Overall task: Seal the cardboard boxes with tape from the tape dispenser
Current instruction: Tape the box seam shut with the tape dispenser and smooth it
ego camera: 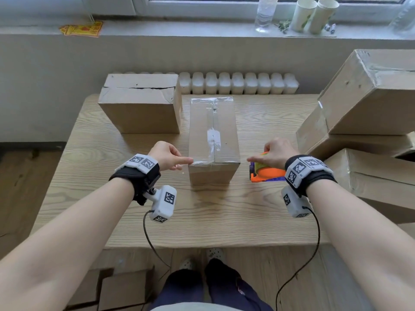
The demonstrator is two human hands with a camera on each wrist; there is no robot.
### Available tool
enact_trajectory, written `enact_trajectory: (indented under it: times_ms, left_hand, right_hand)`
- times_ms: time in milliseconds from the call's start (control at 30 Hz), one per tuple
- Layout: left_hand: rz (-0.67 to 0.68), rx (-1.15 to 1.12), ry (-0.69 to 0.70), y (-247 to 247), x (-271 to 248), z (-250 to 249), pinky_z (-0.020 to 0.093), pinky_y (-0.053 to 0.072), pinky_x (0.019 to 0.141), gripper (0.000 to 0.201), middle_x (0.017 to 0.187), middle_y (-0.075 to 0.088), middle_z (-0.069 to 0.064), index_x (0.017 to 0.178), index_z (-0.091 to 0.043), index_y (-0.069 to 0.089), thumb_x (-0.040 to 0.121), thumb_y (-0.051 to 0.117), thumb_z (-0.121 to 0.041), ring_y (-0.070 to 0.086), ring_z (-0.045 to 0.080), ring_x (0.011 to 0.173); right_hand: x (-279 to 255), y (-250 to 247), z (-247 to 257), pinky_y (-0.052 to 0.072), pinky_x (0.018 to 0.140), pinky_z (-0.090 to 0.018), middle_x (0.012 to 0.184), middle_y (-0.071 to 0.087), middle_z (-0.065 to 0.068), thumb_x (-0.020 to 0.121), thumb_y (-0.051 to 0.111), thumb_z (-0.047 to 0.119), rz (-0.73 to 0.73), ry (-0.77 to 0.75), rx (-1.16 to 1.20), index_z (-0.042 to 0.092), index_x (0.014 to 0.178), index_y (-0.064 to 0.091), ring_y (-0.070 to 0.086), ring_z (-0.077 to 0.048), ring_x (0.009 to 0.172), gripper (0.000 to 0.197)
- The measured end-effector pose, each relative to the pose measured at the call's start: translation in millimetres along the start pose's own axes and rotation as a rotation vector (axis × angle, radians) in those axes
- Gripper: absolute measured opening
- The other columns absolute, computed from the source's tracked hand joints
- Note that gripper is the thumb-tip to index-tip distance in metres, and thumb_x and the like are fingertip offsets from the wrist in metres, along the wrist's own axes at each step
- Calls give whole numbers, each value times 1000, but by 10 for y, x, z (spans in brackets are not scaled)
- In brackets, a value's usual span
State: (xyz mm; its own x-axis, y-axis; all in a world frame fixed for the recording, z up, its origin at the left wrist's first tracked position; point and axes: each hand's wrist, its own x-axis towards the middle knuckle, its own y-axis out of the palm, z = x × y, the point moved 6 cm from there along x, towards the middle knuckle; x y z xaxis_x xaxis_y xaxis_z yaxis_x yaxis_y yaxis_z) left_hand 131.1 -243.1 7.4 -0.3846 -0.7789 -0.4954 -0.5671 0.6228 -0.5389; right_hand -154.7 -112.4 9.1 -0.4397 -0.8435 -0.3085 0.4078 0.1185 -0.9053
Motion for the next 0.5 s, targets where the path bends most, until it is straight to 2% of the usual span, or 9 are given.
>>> enact_trajectory:
  times_ms: [100,167,200,267,367,433,500]
  left_hand:
    - [0,57,-19,0,2,-14,24,55,60,42,68,67,6,77,-5,64,64,84,-39,68,15,66]
    - [-7,124,-28,-17,4,-26,24,53,55,44,67,65,5,77,-6,63,64,82,-43,63,13,61]
    - [-7,161,-24,-25,7,-45,25,54,56,46,70,66,5,79,-5,63,64,82,-45,63,13,61]
    - [-15,290,13,-45,-4,-125,33,57,66,47,80,68,6,83,-8,64,65,80,-48,64,18,69]
    - [-80,539,101,-73,-39,-312,36,50,81,52,100,57,-2,98,-17,56,65,79,-50,57,18,92]
    - [-105,590,210,-14,-76,-467,35,46,86,51,110,48,-2,106,-22,53,67,81,-38,50,17,101]
    - [-81,611,402,170,-165,-650,36,45,93,41,126,45,-2,109,-24,54,74,74,-19,49,20,112]
  right_hand:
    - [16,54,19,45,58,-35,53,47,-6,63,69,69,10,3,-3,9,50,50,51,-23,60,64]
    - [10,76,44,46,60,-35,54,49,-6,64,68,69,19,10,-9,8,53,52,52,-23,62,64]
    - [5,77,55,46,60,-34,55,50,-6,65,68,69,16,11,-9,8,53,53,53,-23,63,64]
    - [-21,61,68,45,61,-34,57,52,-7,67,67,68,9,19,-2,7,56,55,55,-24,66,63]
    - [-63,27,63,43,61,-33,60,54,-7,69,67,66,-3,42,12,7,58,55,55,-25,68,61]
    - [-80,10,48,41,60,-33,58,51,-7,70,67,66,-10,52,27,8,54,51,54,-25,67,61]
    - [-93,-2,30,38,59,-32,55,47,-5,70,67,65,-15,58,37,11,50,45,52,-25,65,62]
